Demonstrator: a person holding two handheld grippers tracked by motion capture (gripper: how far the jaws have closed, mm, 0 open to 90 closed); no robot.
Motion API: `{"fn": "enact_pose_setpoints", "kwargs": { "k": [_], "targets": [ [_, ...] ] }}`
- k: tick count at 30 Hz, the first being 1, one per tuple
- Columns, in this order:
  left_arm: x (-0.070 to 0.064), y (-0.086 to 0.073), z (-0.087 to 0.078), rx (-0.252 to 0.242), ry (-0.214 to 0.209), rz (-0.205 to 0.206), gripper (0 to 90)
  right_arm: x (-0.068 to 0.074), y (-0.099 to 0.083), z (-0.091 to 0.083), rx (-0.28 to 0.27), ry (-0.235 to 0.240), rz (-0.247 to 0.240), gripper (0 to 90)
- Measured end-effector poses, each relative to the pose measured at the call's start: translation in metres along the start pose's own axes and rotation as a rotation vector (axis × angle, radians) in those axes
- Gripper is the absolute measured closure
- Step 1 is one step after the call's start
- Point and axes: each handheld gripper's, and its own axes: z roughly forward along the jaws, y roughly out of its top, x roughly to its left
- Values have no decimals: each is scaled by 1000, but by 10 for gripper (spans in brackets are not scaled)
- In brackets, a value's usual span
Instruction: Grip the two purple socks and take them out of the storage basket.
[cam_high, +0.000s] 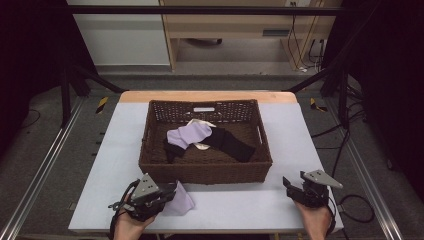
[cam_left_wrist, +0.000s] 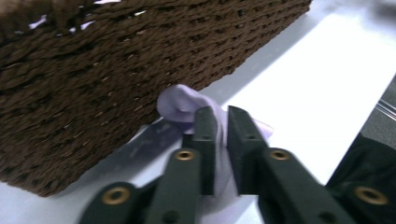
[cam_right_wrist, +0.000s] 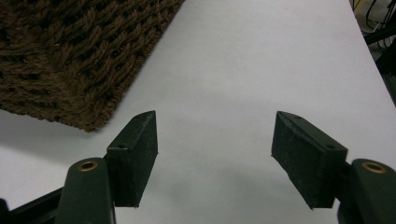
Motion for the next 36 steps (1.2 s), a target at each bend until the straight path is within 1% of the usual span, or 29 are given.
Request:
{"fn": "enact_pose_setpoints", "kwargs": {
  "k": [1, 2, 5, 6, 7, 13, 14, 15, 16, 17, 18, 19, 20, 21, 22, 23, 25, 26, 27, 28, 29, 30, 31, 32, 33, 35, 36],
  "targets": [
    [0, 0, 0, 0, 0, 0, 748, 0, 0, 0, 0, 0, 0, 316],
    [1, 1, -1, -5, 17, -12, 708, 0, 0, 0, -1, 0, -1, 316],
    [2, 3, -5, -27, 36, -24, 643, 0, 0, -1, 2, 2, 9, 316],
    [2, 3, -5, -27, 36, -24, 623, 0, 0, -1, 2, 2, 9, 316],
    [2, 5, -10, -48, 42, -31, 609, 0, 0, 0, -1, -2, 3, 316],
    [2, 17, -27, -110, 66, -32, 564, -1, 0, 0, -2, 0, 7, 316],
    [2, 17, -27, -110, 66, -32, 556, -1, 0, 0, -2, 0, 7, 316],
    [3, 22, -31, -127, 75, -30, 540, 0, 0, 0, 1, -1, 6, 316],
    [3, 22, -31, -127, 75, -30, 531, 0, 0, 0, 1, -1, 6, 316],
    [6, 29, -35, -153, 84, -36, 519, 0, 0, 0, 1, -2, 6, 315],
    [6, 29, -35, -153, 84, -36, 509, 0, 0, 0, 1, -2, 6, 315],
    [8, 37, -38, -172, 97, -35, 494, 0, 0, 0, 0, 1, 9, 315],
    [8, 37, -38, -172, 97, -35, 477, 0, 0, 0, 0, 1, 9, 315],
    [12, 46, -40, -184, 98, -28, 460, 0, 1, 1, -1, 0, 9, 315],
    [12, 46, -40, -184, 98, -28, 458, 0, 1, 1, -1, 0, 9, 315],
    [15, 54, -41, -201, 106, -25, 458, 0, 1, 1, -1, 0, 9, 315],
    [19, 63, -40, -201, 105, -23, 452, 0, 1, 1, -1, 1, 11, 316],
    [19, 63, -40, -201, 105, -23, 449, 0, 1, 1, -1, 1, 11, 316],
    [22, 73, -38, -203, 114, -18, 444, 0, 1, 1, -2, 1, 10, 316],
    [22, 73, -38, -203, 114, -18, 443, 0, 1, 1, -2, 1, 10, 316],
    [24, 79, -37, -207, 118, -15, 438, 0, 2, 2, -5, 0, 5, 316],
    [27, 88, -35, -205, 133, -9, 433, 0, 2, 2, -5, 0, 5, 316],
    [29, 92, -34, -207, 138, -8, 428, 0, 2, 2, -5, 1, 5, 316],
    [29, 92, -34, -207, 138, -8, 424, 0, 2, 2, -5, 1, 5, 316],
    [32, 101, -30, -214, 150, -6, 422, 0, 2, 1, -6, 1, 6, 317],
    [35, 109, -26, -217, 154, -7, 417, 0, 2, 1, -6, 0, 9, 317],
    [35, 109, -26, -217, 154, -7, 410, 0, 2, 1, -6, 0, 9, 317]
  ]
}}
